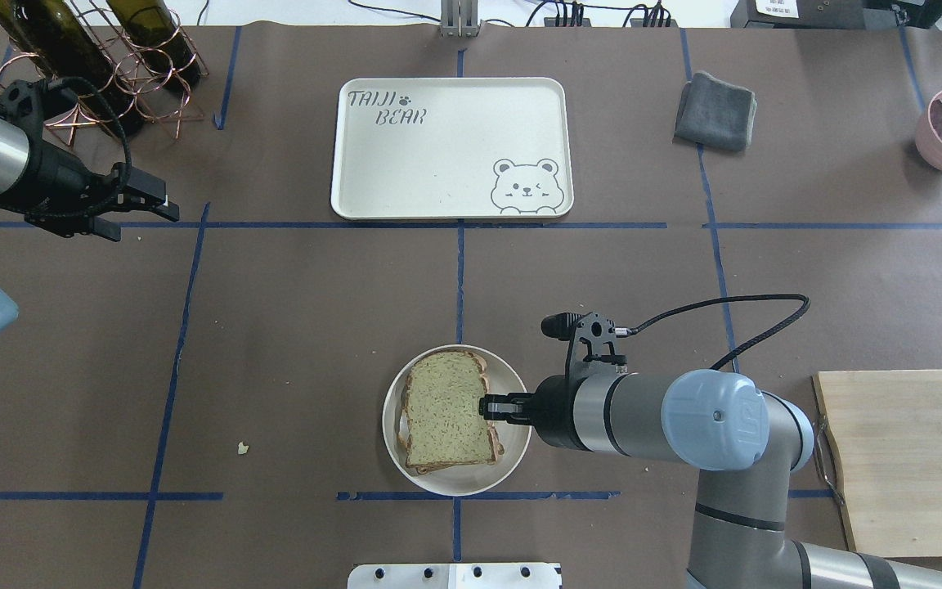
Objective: Make sandwich and place on tray
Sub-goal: 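Lay the bread slice on top of the egg toast and open the right gripper, then move the left gripper to the plate rim while the right arm withdraws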
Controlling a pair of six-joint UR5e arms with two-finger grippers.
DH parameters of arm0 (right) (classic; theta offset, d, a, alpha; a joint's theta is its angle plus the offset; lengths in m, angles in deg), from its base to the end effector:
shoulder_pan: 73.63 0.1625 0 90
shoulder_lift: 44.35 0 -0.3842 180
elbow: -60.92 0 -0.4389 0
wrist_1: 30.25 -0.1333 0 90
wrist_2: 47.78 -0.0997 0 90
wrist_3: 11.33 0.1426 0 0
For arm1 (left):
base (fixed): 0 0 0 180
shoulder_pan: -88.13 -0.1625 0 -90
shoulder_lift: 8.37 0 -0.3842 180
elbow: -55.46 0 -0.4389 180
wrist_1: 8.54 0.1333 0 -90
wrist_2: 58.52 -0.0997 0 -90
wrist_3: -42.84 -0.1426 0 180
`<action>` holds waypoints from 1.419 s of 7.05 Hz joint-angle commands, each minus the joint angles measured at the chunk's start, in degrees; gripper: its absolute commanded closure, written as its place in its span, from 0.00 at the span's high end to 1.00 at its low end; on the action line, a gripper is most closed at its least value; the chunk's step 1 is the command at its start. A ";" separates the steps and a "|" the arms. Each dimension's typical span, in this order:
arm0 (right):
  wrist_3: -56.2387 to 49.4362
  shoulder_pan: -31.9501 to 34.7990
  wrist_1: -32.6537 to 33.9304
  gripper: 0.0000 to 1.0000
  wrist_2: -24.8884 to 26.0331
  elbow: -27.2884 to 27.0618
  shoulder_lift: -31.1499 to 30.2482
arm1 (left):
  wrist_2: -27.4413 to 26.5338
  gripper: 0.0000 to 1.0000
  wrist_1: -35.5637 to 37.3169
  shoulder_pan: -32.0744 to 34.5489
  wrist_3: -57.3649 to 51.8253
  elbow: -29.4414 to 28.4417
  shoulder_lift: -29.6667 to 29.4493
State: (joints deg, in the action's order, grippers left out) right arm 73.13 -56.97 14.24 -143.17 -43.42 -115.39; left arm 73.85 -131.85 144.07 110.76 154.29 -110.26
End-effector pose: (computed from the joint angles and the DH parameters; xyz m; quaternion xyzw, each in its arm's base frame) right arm -0.5886 -0.3013 0.2146 0.0864 -0.6292 0.0451 0.7711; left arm 0.3240 -0.5457 0.3644 0.0164 0.5317 -0.0849 0.8425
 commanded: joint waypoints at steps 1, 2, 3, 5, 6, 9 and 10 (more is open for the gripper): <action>0.10 1.34 4.24 1.00 -0.41 -0.41 0.11 | -1.57 1.00 0.17 -3.10 3.06 0.75 -1.81; 0.01 2.22 10.72 1.00 -0.59 -2.42 0.55 | -4.98 1.00 0.26 -7.12 7.53 1.27 -3.13; -0.08 3.89 18.19 1.00 -1.89 -4.88 1.08 | -8.23 1.00 0.26 -11.08 10.27 2.06 -3.49; -2.96 10.63 34.35 1.00 -9.95 -9.71 1.78 | -15.08 0.99 0.52 -19.42 18.08 3.90 -4.55; -7.94 14.50 42.44 1.00 -14.17 -10.87 3.09 | -17.21 0.88 0.96 -22.69 21.78 5.05 -4.72; -20.35 21.20 52.79 1.00 -19.55 -13.51 3.02 | -22.30 0.60 9.89 -29.99 24.98 5.85 -10.15; -21.43 22.44 52.89 1.00 -20.53 -13.43 2.49 | -24.59 0.58 10.10 -32.28 25.85 5.85 -10.61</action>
State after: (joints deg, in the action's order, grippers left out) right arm 54.16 -36.50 66.07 -161.97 -56.60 -112.34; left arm 52.11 -123.61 114.68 135.79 160.02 -119.57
